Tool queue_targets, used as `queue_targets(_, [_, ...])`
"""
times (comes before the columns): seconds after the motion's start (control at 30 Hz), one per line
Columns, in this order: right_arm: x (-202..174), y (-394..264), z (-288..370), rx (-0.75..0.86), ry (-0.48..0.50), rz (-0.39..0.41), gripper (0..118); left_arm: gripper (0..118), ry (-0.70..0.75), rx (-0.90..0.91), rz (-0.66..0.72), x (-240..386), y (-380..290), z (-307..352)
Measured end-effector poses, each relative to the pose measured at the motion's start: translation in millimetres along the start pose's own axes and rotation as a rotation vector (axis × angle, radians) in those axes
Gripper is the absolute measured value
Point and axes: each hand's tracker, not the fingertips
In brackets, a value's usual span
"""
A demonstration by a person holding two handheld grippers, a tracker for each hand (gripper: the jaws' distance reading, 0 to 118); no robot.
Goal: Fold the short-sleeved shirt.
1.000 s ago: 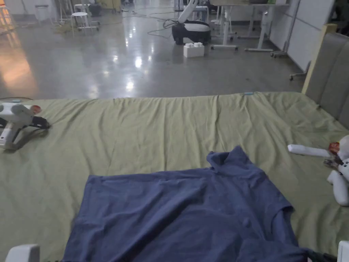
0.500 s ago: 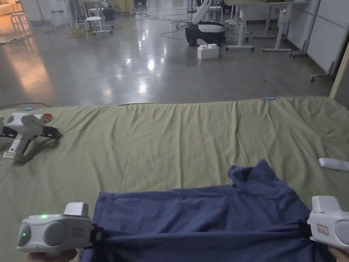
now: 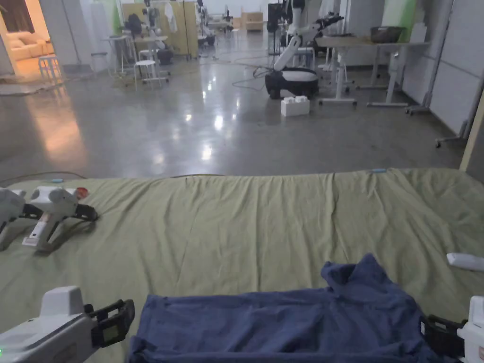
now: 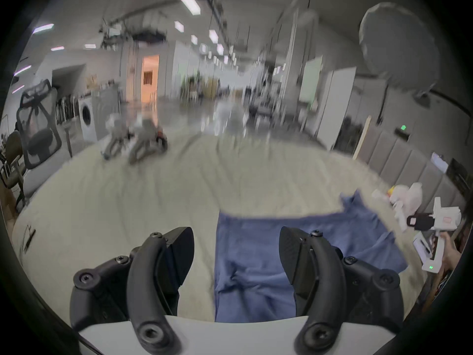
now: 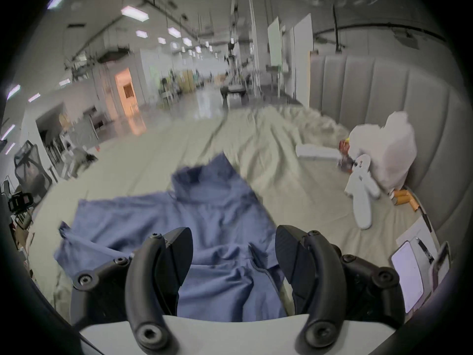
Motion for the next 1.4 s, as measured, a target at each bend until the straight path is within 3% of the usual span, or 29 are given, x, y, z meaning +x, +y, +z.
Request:
queue_targets(0.2, [-34,-6,123,0.271,0.031,0.037,71,74,0.058,0.309,-0.245,53,14,126])
queue_targets(0.37, [-68,-30,201,0.422,0.035,0.086,69,66,0.029,0.406,-0.293,87,0,197])
queue_targets(0.5, [-90,-48,240,0.451,0.021,0.145,46,47,0.011,0.410,-0.315,100,-16,239])
queue_targets(0.57, [-94,-53,251,0.454,0.029,0.156,31,19,0.042,0.430,-0.333,104,-24,253])
queue_targets(0.6, [-97,-55,256,0.449,0.035,0.159,16,3,0.040,0.427,-0.336,104,-26,257])
queue_targets(0.67, [-100,-61,262,0.440,0.046,0.155,1,0,0.039,0.429,-0.319,103,-30,266])
queue_targets(0.97, [-108,-69,266,0.407,0.097,0.183,0,0,-0.008,0.347,-0.283,102,-39,266])
queue_targets(1.1, [-108,-66,260,0.400,0.129,0.161,0,0,-0.043,0.276,-0.197,87,-36,244])
queue_targets(1.17, [-107,-65,252,0.373,0.138,0.151,0,8,-0.044,0.220,-0.142,75,-38,222])
queue_targets(1.3, [-103,-73,239,0.309,0.135,0.137,0,67,-0.095,0.011,0.104,32,-50,144])
queue_targets(1.37, [-99,-78,234,0.278,0.130,0.129,0,75,-0.077,-0.085,0.170,15,-63,99])
queue_targets(1.4, [-97,-81,230,0.260,0.127,0.126,0,75,-0.080,-0.170,0.133,9,-71,72])
